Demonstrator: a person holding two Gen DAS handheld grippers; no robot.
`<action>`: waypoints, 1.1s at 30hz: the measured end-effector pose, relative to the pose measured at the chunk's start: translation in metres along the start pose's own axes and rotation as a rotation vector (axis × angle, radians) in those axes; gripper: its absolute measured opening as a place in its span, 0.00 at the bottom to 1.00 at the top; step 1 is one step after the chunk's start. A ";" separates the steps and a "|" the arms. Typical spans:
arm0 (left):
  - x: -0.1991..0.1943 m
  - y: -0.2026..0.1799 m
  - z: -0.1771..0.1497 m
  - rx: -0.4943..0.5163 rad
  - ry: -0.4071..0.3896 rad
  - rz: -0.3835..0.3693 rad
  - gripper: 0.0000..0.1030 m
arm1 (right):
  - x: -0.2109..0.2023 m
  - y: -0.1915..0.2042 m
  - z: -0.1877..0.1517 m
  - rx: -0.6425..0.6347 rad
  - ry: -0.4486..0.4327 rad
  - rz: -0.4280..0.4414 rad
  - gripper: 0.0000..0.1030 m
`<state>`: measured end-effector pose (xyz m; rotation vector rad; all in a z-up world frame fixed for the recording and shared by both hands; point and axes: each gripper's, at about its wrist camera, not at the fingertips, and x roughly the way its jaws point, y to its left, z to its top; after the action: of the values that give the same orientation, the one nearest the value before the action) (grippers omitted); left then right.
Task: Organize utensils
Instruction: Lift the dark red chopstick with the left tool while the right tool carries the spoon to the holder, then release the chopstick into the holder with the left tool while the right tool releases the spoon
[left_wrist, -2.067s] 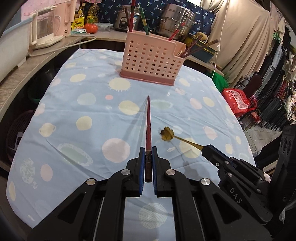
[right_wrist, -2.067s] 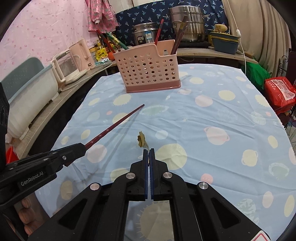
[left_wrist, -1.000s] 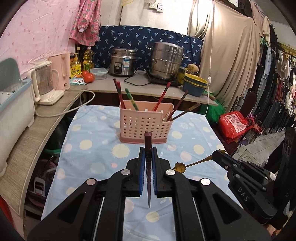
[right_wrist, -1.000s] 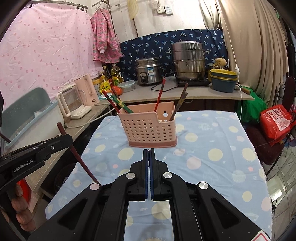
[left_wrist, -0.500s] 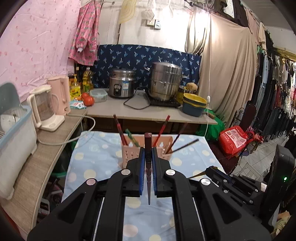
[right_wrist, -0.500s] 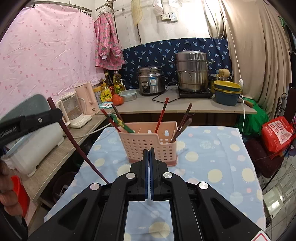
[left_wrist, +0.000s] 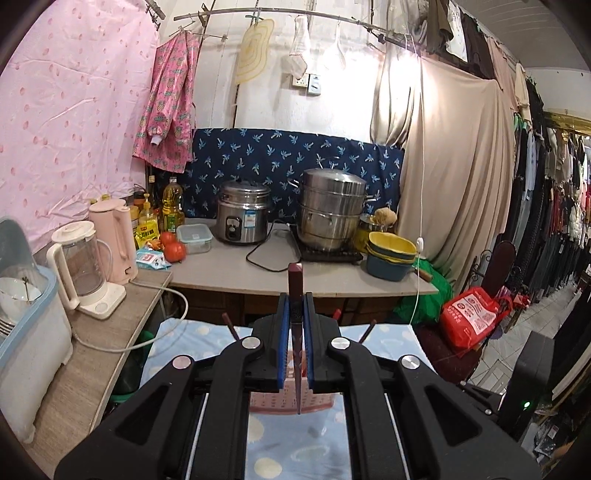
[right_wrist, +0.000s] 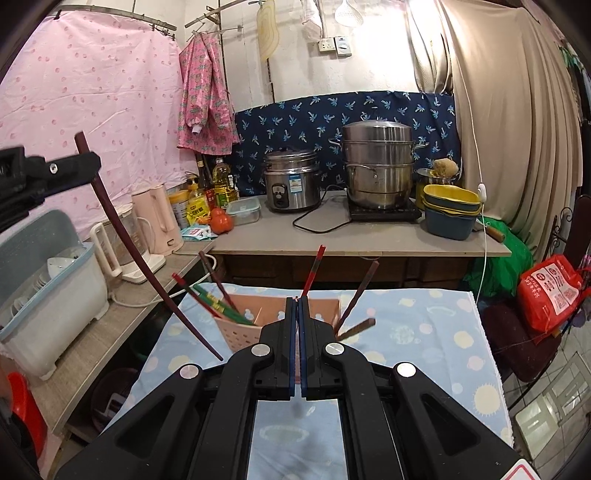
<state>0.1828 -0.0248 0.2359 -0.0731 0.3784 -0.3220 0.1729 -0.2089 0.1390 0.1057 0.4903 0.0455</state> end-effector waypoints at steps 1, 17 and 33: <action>0.003 -0.001 0.003 0.002 -0.006 0.002 0.07 | 0.005 -0.002 0.002 0.003 0.003 -0.002 0.02; 0.084 -0.004 0.020 -0.013 -0.006 0.015 0.07 | 0.087 -0.029 0.014 0.020 0.092 -0.037 0.02; 0.157 0.011 -0.011 -0.045 0.099 0.030 0.07 | 0.127 -0.024 0.006 -0.015 0.126 -0.065 0.02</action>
<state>0.3200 -0.0654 0.1687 -0.0957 0.4845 -0.2879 0.2881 -0.2244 0.0824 0.0722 0.6190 -0.0075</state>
